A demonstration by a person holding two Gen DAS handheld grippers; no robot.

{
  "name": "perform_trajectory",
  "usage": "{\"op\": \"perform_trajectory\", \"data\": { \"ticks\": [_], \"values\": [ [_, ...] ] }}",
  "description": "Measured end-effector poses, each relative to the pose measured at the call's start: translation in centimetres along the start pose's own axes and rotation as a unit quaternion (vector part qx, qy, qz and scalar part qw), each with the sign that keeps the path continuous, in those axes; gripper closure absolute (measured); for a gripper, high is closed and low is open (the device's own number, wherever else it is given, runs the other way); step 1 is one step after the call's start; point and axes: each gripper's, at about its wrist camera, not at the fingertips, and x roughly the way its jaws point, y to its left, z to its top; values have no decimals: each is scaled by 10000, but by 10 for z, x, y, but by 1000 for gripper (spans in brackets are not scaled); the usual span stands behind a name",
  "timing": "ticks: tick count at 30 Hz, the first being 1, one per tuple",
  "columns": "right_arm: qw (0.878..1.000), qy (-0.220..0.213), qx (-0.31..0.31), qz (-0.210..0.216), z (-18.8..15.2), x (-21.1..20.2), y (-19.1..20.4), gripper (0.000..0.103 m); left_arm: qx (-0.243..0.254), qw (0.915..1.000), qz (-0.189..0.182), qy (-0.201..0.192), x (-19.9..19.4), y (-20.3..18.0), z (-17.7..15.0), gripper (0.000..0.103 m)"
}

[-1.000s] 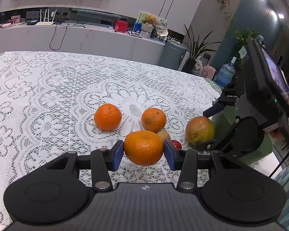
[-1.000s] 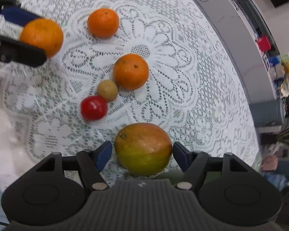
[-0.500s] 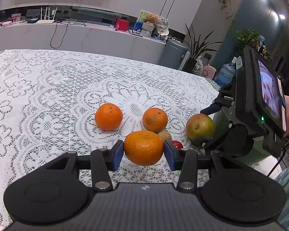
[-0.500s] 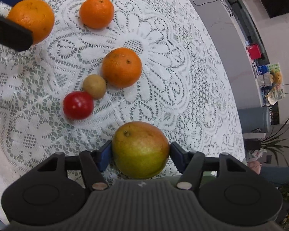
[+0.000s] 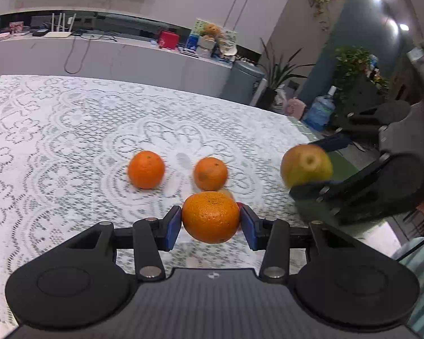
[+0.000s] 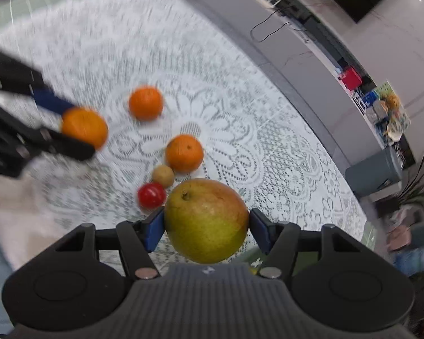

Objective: Organize fruits
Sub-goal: 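Lift the orange and pear and carry both toward the green colander, then lower both tools over the colander and open them to release the fruits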

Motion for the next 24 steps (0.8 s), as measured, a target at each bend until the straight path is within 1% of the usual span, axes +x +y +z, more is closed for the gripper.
{"op": "perform_trajectory", "data": {
  "ticks": [3,8,10,13,15,18,21,24],
  "values": [
    [9989,-96,462,68,-14,-26,-22,42,34,9999,-149,-22,-2,-10,3,52],
    [9912,-1,1322,-34,-47,-45,-71,42,124,9988,-473,-55,-4,-34,15,52],
    [9862,130,1644,-125,-63,-45,-91,42,170,9981,-588,-24,-2,-44,21,52],
    [9811,372,1886,-242,-85,-39,-109,42,323,9971,-684,40,5,-62,30,52],
    [9776,537,2023,-232,-98,-32,-117,42,461,9962,-730,79,12,-77,39,52],
    [9747,619,2142,-184,-114,-22,-124,42,723,9939,-815,144,23,-96,49,52],
    [9705,429,2366,-142,-120,-12,-132,42,1063,9907,-814,218,38,-119,58,52],
    [9605,123,2781,14,-119,3,-141,42,1242,9883,-825,319,55,-133,63,52]
  ]
}}
